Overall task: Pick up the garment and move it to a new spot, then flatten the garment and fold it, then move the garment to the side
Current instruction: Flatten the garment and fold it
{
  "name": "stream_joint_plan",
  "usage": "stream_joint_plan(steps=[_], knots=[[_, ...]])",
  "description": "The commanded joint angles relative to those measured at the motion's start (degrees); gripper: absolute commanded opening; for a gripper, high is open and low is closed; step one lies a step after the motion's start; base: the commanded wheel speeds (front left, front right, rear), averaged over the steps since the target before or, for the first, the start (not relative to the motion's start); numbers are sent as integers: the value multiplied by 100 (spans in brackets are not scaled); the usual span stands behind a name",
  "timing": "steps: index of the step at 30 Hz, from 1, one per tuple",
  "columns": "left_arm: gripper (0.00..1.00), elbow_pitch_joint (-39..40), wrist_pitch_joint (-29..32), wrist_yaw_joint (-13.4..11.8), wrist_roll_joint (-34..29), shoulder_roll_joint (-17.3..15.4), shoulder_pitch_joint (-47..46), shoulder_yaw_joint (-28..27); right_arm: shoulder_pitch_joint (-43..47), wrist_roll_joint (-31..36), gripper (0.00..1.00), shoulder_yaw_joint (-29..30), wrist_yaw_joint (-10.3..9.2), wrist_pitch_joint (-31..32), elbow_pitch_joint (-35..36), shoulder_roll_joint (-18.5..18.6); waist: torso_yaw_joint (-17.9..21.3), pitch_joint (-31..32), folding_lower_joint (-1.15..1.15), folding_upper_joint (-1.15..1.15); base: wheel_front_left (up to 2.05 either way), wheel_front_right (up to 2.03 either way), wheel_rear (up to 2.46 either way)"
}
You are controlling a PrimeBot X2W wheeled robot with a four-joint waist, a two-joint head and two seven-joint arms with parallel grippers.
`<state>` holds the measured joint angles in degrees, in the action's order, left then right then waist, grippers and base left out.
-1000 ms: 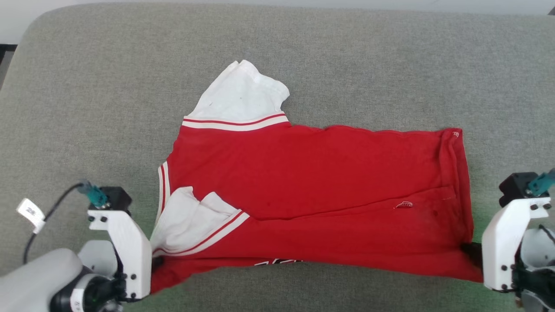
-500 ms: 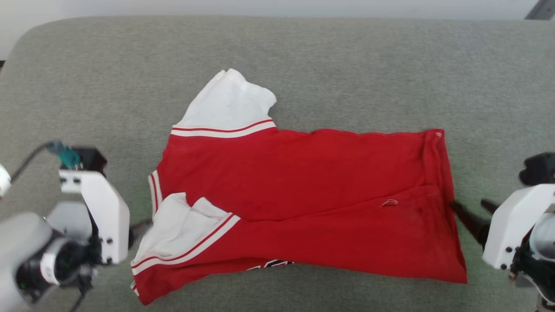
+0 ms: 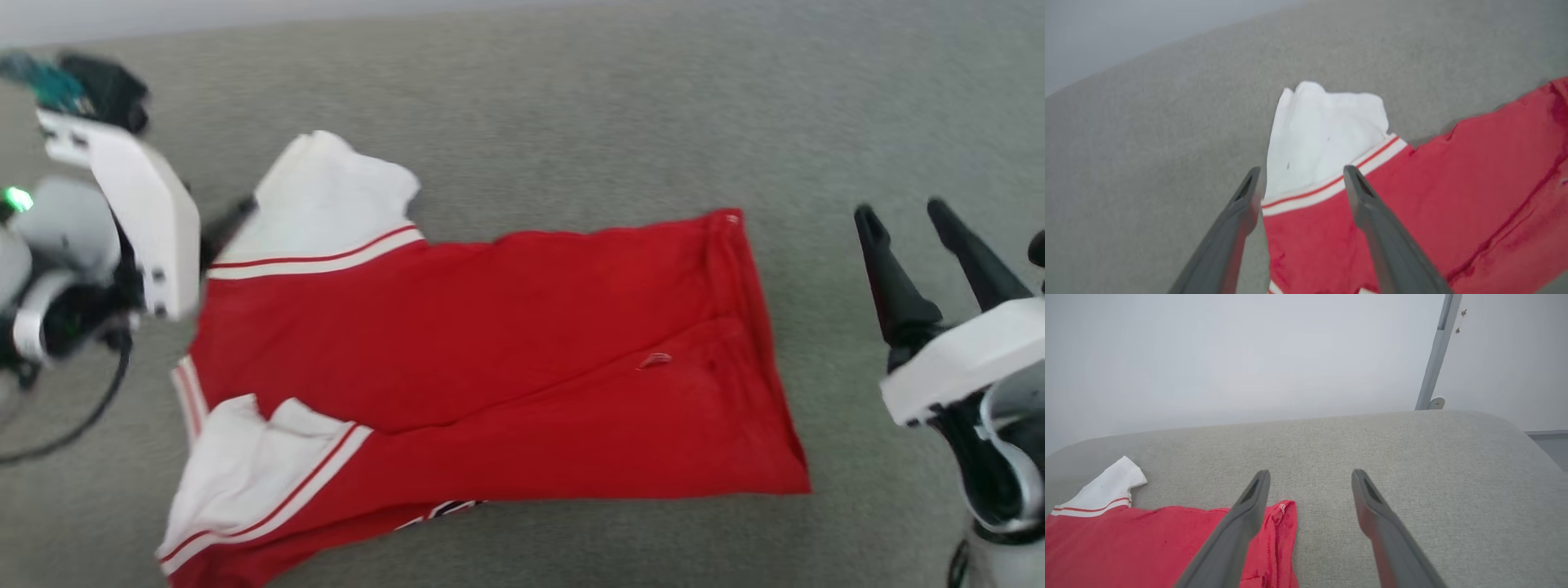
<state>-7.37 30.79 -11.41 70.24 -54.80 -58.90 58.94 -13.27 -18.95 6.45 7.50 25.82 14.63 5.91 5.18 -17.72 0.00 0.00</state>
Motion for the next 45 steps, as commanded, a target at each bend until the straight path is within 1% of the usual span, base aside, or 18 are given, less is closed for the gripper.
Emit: stream_joint_plan(steps=[1, 6, 10, 12, 17, 20, 22, 24, 25, 26, 30, 31, 34, 37, 42, 43, 44, 45], knots=[[100, -117, -33, 75, -14, 75, -92, -12, -64, 13, 100, -31, -1, -149, -38, -24, 200, -126, 0, 0, 0, 0, 0], [100, -1080, -47, 539, -147, 374, -479, -29, -323, 180, 100, -300, -1, -1043, -359, -119, 595, -340, 0, 0, 0, 0, 0], [100, -1792, 43, 839, -181, 560, -727, 24, -471, 136, 100, -434, -1, -1344, -605, -176, 827, -500, 0, 0, 0, 0, 0], [100, -2126, 104, 936, -210, 674, -815, 60, -517, 113, 100, -524, -1, -1341, -704, -185, 907, -574, 0, 0, 0, 0, 0], [100, -2837, 251, 1162, -263, 841, -1030, 140, -614, 20, 100, -725, -1, -1043, -877, -158, 1038, -799, 0, 0, 0, 0, 0], [100, -3182, 281, 1247, -352, 938, -1134, 199, -724, -56, 100, -833, -1, -881, -944, -119, 1058, -931, 0, 0, 0, 0, 0], [100, -3431, 321, 1272, -379, 1064, -1156, 241, -835, -98, 100, -932, -1, -732, -1039, -90, 1048, -999, 0, 0, 0, 0, 0], [100, -3696, 501, 1281, -350, 1200, -1153, 312, -1016, -165, 100, -1030, -1, -546, -1143, -67, 1015, -1057, 0, 0, 0, 0, 0], [37, -3793, 571, 1308, -376, 1271, -1166, 363, -1096, -188, 100, -1076, -1, -416, -1240, -66, 997, -1084, 0, 0, 0, 0, 0], [0, -3898, 600, 1312, -416, 1343, -1209, 396, -1195, -202, 100, -1161, -1, -260, -1324, -28, 972, -1112, 0, 0, 0, 0, 0], [0, -4122, 706, 1387, -459, 1556, -1315, 456, -1567, -333, 100, -1348, -2, 191, -1640, 25, 887, -1178, 0, 0, 0, 0, 0], [0, -4228, 665, 1444, -496, 1717, -1426, 467, -1835, -383, 100, -1502, -1, 535, -1860, 105, 804, -1212, 0, 0, 0, 0, 0], [0, -4378, 577, 1525, -538, 1943, -1570, 481, -2216, -448, 100, -1727, -1, 1131, -2236, 218, 670, -1245, 0, 0, 0, 0, 0], [0, -4547, 517, 1601, -529, 2118, -1673, 504, -2560, -504, 100, -1955, -1, 1710, -2645, 324, 548, -1263, 0, 0, 0, 0, 0], [0, -4750, 399, 1728, -542, 2352, -1791, 523, -3029, -843, 100, -2507, 1, 2521, -3352, 388, 390, -1272, 0, 0, 0, 0, 0], [0, -4782, 377, 1746, -534, 2389, -1799, 526, -3097, -879, 48, -2651, 5, 2672, -3480, 435, 365, -1267, 0, 0, 0, 0, 0], [0, -4819, 346, 1760, -531, 2419, -1804, 529, -3153, -906, 0, -2763, 5, 2779, -3575, 500, 336, -1257, 0, 0, 0, 0, 0], [0, -4861, 304, 1780, -525, 2447, -1813, 523, -3218, -927, 0, -2825, 5, 2869, -3661, 566, 309, -1245, 0, 0, 0, 0, 0]])
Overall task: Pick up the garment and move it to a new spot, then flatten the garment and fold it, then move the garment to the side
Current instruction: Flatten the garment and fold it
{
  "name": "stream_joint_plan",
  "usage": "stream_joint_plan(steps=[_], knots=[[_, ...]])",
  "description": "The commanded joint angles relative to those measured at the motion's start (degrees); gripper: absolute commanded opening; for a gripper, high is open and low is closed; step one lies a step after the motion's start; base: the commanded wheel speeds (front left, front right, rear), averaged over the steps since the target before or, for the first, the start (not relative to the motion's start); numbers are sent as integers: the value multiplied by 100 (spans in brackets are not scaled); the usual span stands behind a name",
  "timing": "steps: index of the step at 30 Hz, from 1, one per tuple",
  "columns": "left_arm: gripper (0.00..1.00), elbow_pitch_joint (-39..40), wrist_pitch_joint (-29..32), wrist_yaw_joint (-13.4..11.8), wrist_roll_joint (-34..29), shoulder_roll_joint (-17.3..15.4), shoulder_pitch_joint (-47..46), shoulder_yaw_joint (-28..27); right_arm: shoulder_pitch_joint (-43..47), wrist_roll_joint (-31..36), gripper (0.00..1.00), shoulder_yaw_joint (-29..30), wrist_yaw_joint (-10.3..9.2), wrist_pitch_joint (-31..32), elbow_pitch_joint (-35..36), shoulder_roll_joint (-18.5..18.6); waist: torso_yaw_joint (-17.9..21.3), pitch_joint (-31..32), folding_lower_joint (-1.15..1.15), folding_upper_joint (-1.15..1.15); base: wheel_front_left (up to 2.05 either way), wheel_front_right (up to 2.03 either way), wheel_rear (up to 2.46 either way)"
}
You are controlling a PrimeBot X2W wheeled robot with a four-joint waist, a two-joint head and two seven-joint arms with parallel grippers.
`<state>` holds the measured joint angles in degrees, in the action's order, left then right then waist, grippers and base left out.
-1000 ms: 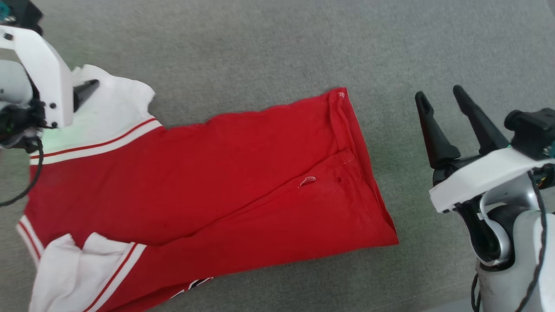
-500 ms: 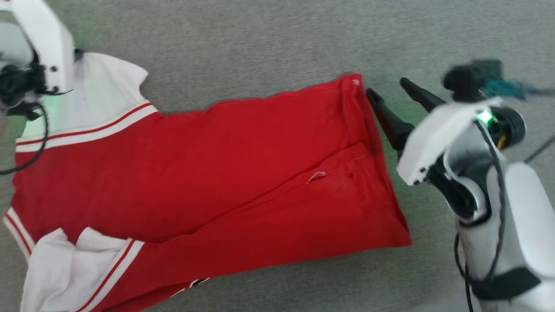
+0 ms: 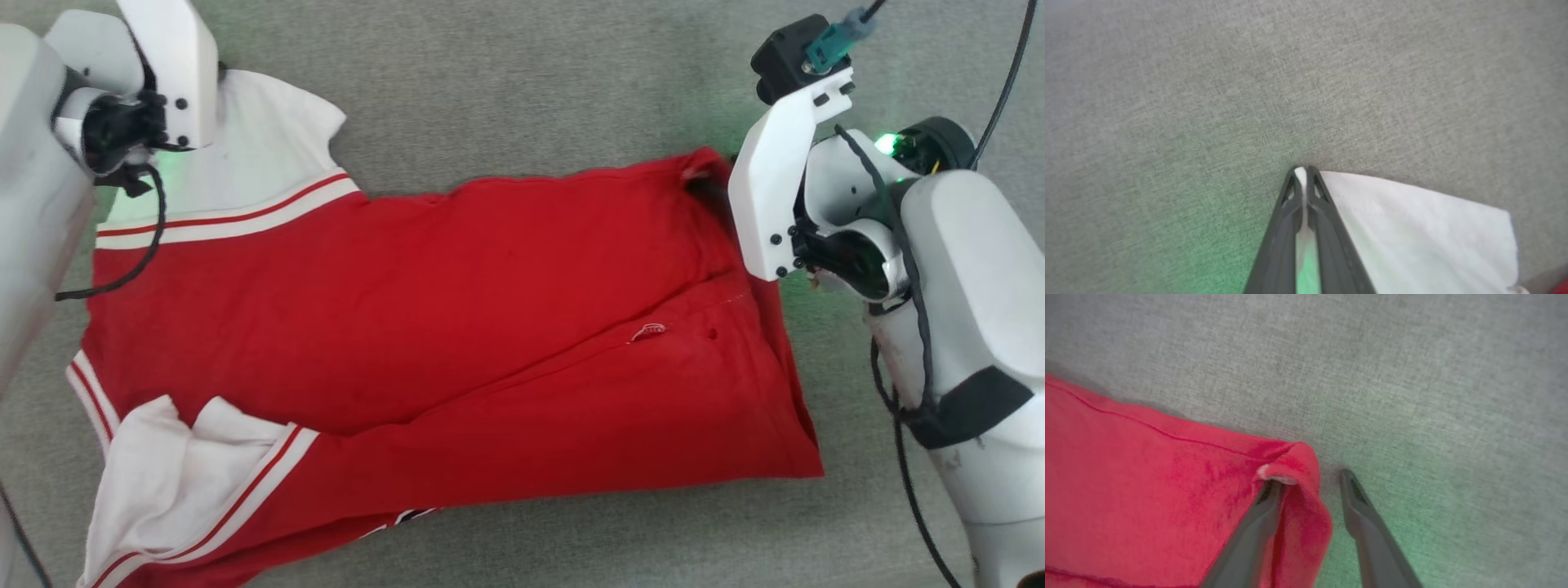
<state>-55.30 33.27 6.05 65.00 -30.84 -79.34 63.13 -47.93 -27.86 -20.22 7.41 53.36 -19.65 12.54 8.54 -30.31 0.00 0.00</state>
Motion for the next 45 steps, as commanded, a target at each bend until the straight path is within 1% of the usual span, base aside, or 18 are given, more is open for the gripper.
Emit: stream_joint_plan(steps=[1, 4, 9, 15, 20, 23, 27, 28, 30, 33, 40, 43, 45], knots=[[0, -104, 24, 50, 11, 85, 223, 100, 177, -42, 0, -228, 12, 178, -271, -28, -55, 31, 0, 0, 0, 0, 0], [0, -175, -73, 79, 38, 156, 228, 101, 59, -156, 0, -242, 9, 218, -293, 78, -125, 123, 0, 0, 0, 0, 0], [0, -212, -112, 111, 133, 205, 219, 80, 170, -275, 0, -218, 9, 126, 7, 299, -236, 362, 0, 0, 0, 0, 0], [0, -2, 46, 137, 257, 152, 265, 91, 497, -332, 0, -3, 8, -7, 604, 635, -421, 697, 0, 0, 0, 0, 0], [0, 374, 251, 135, 311, 2, 372, 143, 934, -396, 0, 249, 8, 48, 1164, 869, -609, 979, 0, 0, 0, 0, 0], [0, 748, 378, 15, 306, -166, 447, 177, 1227, -444, 0, 436, 8, 104, 1525, 946, -708, 1118, 0, 0, 0, 0, 0], [0, 1488, 544, -297, 376, -492, 653, 181, 1642, -440, 0, 736, 8, 254, 2028, 1023, -842, 1268, 0, 0, 0, 0, 0], [0, 1488, 544, -297, 376, -492, 653, 181, 1642, -440, 0, 736, 8, 254, 2028, 1023, -842, 1268, 0, 0, 0, 0, 0], [0, 1993, 671, -557, 428, -720, 800, 174, 1865, -446, 0, 895, 8, 371, 2305, 1030, -889, 1325, 0, 0, 0, 0, 0], [0, 2908, 851, -1014, 511, -1130, 1066, 151, 2224, -475, 0, 1097, 8, 609, 2715, 1043, -949, 1384, 0, 0, 0, 0, 0], [0, 5321, 1155, -2399, 870, -2182, 2025, 192, 3066, -551, 0, 1574, 8, 1182, 3526, 1002, -990, 1463, 0, 0, 0, 0, 0], [0, 6067, 1122, -2866, 1002, -2486, 2469, 250, 3420, -581, 0, 1796, 8, 1322, 3701, 883, -980, 1469, 0, 0, 0, 0, 0], [0, 6382, 1051, -3086, 1112, -2620, 2741, 282, 3607, -540, 0, 1889, 7, 1344, 3716, 805, -965, 1467, 0, 0, 0, 0, 0]])
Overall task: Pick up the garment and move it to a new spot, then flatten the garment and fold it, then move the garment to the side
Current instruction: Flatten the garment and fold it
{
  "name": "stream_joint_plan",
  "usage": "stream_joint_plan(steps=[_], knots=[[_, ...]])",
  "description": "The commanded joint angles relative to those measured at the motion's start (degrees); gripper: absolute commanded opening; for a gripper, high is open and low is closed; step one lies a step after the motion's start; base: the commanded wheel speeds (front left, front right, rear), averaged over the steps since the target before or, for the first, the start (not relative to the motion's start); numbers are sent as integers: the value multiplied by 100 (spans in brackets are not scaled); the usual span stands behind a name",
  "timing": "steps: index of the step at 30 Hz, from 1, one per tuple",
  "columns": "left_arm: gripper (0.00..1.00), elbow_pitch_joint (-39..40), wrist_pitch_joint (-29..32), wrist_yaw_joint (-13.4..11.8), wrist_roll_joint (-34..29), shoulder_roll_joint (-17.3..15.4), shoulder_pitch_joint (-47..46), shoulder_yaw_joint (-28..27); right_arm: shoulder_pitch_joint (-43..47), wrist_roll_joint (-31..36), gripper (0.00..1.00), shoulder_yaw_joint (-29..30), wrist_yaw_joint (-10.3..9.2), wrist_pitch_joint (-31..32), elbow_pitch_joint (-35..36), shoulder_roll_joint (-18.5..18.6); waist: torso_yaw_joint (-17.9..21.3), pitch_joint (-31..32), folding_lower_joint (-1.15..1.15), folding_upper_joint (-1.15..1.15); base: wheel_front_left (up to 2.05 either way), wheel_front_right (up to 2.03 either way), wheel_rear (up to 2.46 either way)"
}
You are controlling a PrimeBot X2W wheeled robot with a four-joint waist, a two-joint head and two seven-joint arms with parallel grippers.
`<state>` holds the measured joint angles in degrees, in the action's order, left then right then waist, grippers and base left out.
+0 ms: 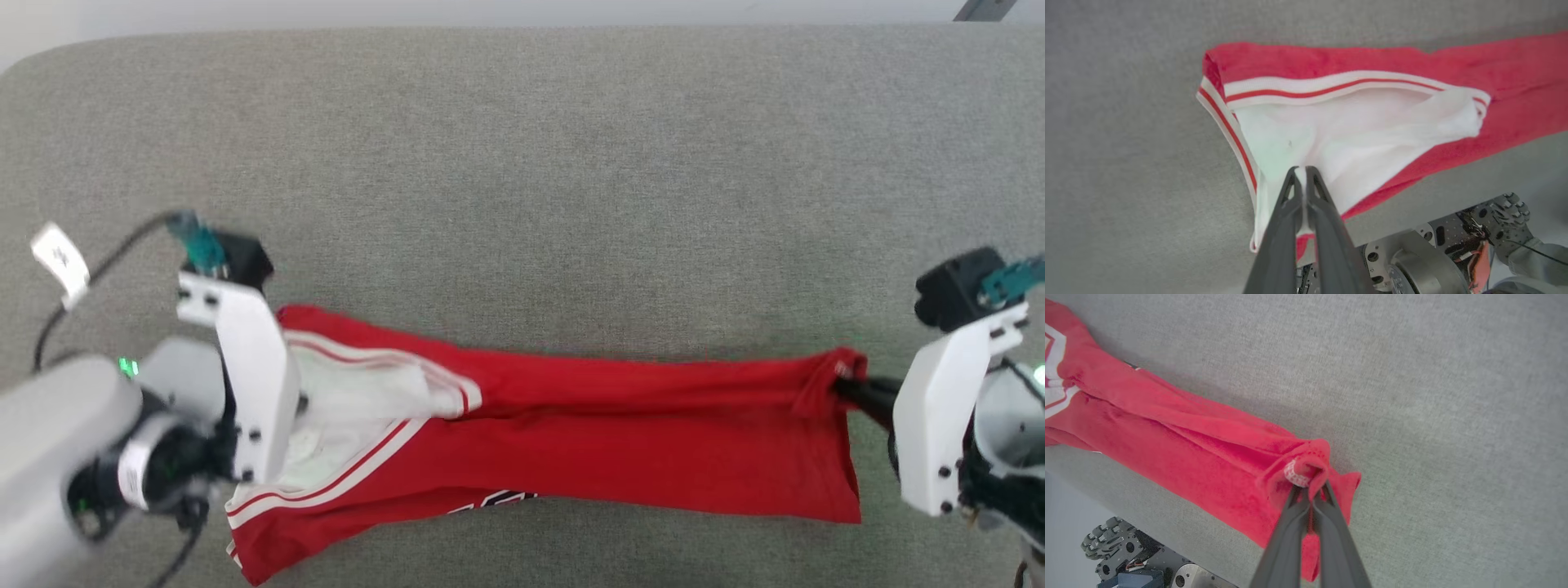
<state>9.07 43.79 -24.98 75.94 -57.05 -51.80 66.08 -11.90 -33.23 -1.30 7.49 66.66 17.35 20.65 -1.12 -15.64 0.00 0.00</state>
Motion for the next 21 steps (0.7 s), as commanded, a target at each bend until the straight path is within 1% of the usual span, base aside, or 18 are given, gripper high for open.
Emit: stream_joint_plan(steps=[1, 2, 5, 7, 8, 9, 10, 11, 12, 14, 16, 18, 21], knots=[[0, 45, -44, -58, 76, -30, 114, 7, 93, 21, 0, 38, 0, 23, -7, -37, 11, -7, 0, 0, 0, 0, 0], [0, 89, -92, -114, 158, -30, 251, 17, 160, 46, 0, 65, -1, 12, -50, -73, 16, -12, 0, 0, 0, 0, 0], [0, 5, -241, -174, 322, 41, 588, 61, 271, 55, 0, 31, 0, -84, -236, -196, 36, -16, 0, 0, 0, 0, 0], [0, -174, -326, -136, 399, 115, 759, 104, 276, 91, 0, -30, 0, -176, -420, -223, 49, -15, 0, 0, 0, 0, 0], [28, -281, -403, -120, 478, 188, 829, 68, 253, 120, 4, -82, 0, -243, -481, -220, 50, -12, 0, 0, 0, 0, 0], [36, -398, -483, -67, 486, 250, 887, 51, 214, 133, 33, -114, 0, -329, -551, -224, 50, -8, 0, 0, 0, 0, 0], [46, -499, -583, -15, 493, 293, 935, 25, 189, 143, 50, -141, 0, -400, -614, -237, 52, -1, 0, 0, 0, 0, 0], [91, -605, -687, 36, 489, 325, 972, -11, 178, 145, 100, -168, 0, -463, -654, -238, 53, 8, 0, 0, 0, 0, 0], [100, -683, -788, 89, 500, 360, 1007, -39, 168, 138, 100, -168, 0, -514, -698, -241, 53, 20, 0, 0, 0, 0, 0], [100, -788, -1044, 216, 509, 406, 1060, -135, 179, 57, 100, -154, 0, -574, -718, -252, 51, 60, 0, 0, 0, 0, 0], [100, -839, -1346, 330, 478, 385, 1127, -239, 235, 20, 100, -71, 0, -617, -687, -247, 50, 113, 0, 0, 0, 0, 0], [100, -845, -1678, 413, 414, 361, 1198, -338, 350, -27, 100, 72, 0, -604, -651, -292, 32, 170, 0, 0, 0, 0, 0], [100, -778, -2207, 605, 271, 317, 1327, -454, 489, -89, 100, 335, 0, -509, -573, -374, 3, 250, 0, 0, 0, 0, 0]])
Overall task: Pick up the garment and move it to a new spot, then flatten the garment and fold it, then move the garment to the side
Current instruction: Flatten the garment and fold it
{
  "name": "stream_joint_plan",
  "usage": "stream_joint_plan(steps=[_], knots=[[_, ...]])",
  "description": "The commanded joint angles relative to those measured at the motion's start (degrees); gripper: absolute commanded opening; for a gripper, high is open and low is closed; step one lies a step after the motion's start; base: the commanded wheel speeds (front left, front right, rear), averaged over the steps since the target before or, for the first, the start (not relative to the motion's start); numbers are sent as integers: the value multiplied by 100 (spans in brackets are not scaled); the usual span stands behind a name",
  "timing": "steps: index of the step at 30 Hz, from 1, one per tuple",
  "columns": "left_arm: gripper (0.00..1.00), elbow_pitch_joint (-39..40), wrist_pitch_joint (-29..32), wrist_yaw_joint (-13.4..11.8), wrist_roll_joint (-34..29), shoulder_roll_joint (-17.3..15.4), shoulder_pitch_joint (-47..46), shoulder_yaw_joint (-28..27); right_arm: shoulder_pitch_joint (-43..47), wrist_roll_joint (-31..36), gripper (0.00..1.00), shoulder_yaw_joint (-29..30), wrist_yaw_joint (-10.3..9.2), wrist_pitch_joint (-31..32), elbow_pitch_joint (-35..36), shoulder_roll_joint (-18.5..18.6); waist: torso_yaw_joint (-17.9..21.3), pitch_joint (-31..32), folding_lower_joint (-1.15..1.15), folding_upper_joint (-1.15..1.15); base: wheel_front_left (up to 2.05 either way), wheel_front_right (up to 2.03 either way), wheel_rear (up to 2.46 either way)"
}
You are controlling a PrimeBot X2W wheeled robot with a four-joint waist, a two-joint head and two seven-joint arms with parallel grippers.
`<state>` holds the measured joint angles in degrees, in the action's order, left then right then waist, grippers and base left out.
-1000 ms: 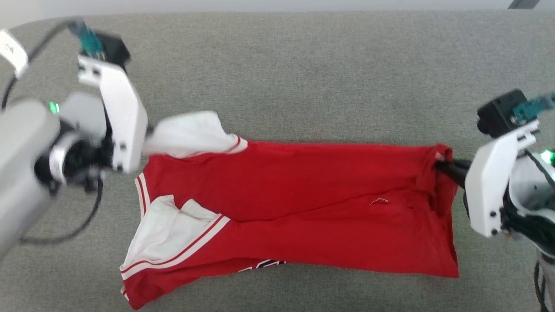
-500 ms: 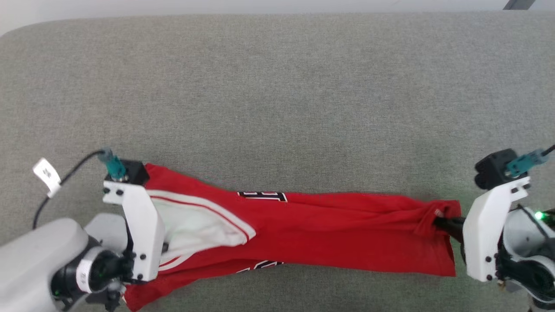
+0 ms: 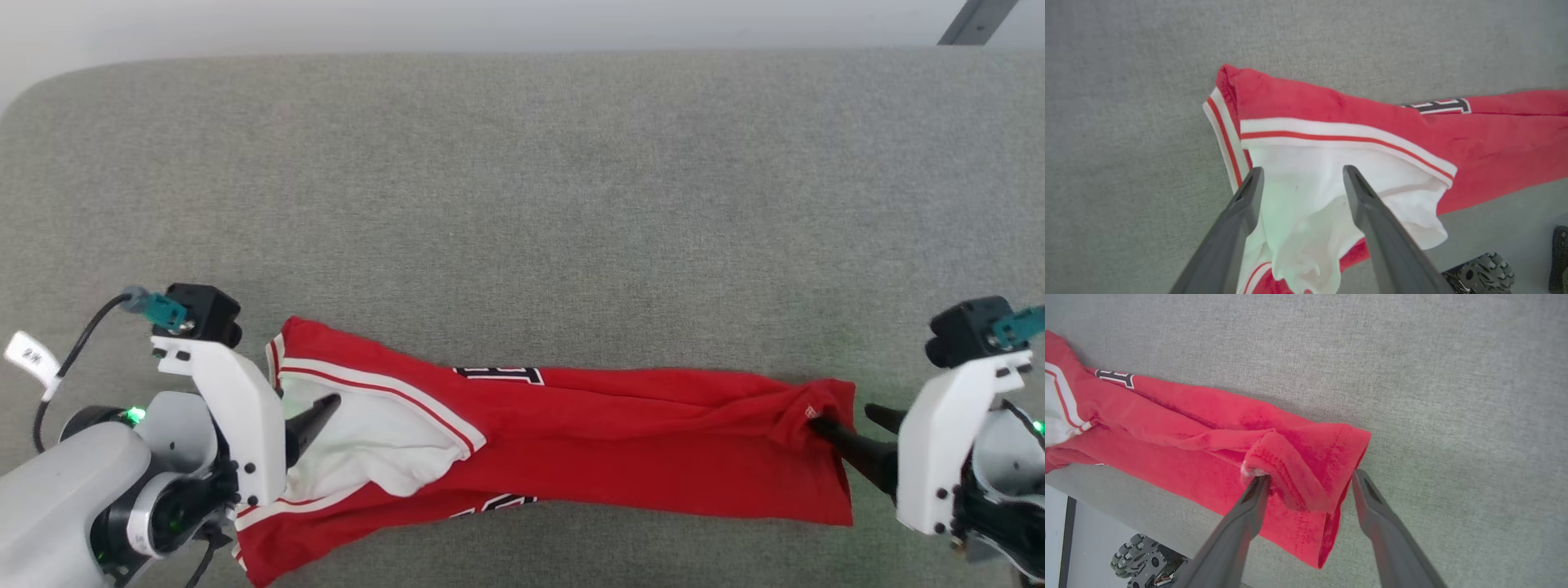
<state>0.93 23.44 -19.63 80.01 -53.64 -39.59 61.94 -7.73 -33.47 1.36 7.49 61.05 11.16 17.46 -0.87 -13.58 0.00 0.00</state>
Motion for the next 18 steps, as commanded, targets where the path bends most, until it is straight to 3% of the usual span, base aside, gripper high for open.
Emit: stream_joint_plan(steps=[1, 11, 18], knots=[[100, 62, -369, 131, -186, -41, 143, -70, 137, -69, 100, 157, 0, 115, 62, -68, -33, 68, 0, 0, 0, 0, 0], [100, 12, -2195, 451, -650, -97, 719, -359, 323, -129, 100, 486, 0, 105, -323, -109, -222, 225, 0, 0, 0, 0, 0], [100, -261, -3527, 578, -776, 70, 1272, -612, -65, -305, 100, -122, 0, -475, -1357, 35, -419, 250, 0, 0, 0, 0, 0]])
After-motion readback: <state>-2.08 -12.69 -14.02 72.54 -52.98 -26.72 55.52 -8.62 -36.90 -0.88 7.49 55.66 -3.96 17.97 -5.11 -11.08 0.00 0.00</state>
